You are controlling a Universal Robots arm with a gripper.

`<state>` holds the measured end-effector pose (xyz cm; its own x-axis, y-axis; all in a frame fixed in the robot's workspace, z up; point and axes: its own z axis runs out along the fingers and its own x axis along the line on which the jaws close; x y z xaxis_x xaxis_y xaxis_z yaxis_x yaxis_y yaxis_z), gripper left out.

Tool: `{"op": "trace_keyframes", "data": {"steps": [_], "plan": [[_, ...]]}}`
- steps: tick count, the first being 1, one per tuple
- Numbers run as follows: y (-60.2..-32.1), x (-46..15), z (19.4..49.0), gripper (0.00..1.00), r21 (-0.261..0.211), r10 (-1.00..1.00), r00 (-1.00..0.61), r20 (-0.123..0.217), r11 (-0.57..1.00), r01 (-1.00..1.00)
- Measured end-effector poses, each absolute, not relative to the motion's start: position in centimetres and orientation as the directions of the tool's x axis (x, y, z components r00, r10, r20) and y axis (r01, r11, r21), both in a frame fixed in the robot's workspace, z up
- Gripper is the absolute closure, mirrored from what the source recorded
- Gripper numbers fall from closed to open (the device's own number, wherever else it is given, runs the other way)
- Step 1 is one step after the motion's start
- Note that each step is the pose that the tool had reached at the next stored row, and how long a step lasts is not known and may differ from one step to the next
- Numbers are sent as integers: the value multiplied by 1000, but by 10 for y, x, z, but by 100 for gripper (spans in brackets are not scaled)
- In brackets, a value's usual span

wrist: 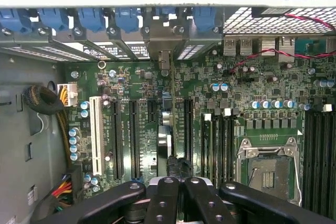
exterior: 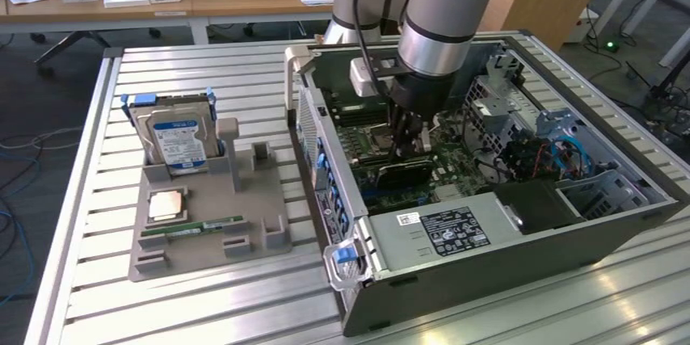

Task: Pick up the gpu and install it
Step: 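Press down on the gpu until it lock into place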

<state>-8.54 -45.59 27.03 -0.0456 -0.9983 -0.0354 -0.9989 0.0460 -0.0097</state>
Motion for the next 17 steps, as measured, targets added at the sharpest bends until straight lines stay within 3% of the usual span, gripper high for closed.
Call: {"op": "trace_keyframes", "data": {"steps": [17], "plan": [[-455,-85,264,89,-10,-998,-46,-35,46,-999]]}}
